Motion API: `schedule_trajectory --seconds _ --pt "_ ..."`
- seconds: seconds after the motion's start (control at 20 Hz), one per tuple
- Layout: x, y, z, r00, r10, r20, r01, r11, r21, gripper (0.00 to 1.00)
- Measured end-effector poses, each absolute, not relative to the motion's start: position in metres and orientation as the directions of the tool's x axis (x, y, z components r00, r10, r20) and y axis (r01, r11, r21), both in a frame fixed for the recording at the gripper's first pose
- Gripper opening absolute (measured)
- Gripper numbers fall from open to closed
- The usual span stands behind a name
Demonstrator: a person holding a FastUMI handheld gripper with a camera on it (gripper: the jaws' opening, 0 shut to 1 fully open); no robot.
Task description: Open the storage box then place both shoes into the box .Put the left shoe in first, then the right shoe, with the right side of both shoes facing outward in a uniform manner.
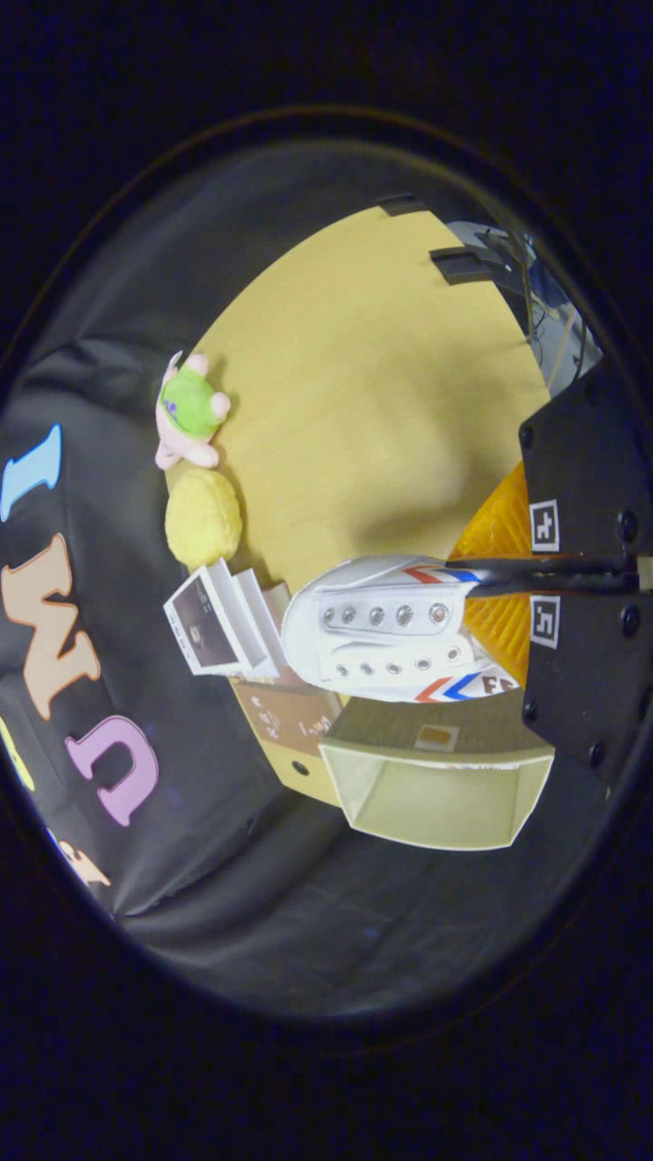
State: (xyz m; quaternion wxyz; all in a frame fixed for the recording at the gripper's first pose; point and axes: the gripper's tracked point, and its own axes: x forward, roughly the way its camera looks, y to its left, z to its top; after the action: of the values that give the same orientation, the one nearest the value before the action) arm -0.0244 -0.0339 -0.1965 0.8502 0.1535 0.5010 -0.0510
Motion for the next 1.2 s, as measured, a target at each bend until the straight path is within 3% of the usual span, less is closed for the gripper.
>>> schedule_trajectory --seconds 0.6,0.95,1.2 --pt "0.006 0.089 -0.171 0.522 0.192 -0.831 0.188 0.924 0.332 0.04" --pt "0.002 0.138 -0.186 0.479 0.262 -0.838 0.152 0.915 0.373 0.04" --pt "0.013 0.132 -0.167 0.557 0.286 -0.78 0.135 0.895 0.425 0.48"
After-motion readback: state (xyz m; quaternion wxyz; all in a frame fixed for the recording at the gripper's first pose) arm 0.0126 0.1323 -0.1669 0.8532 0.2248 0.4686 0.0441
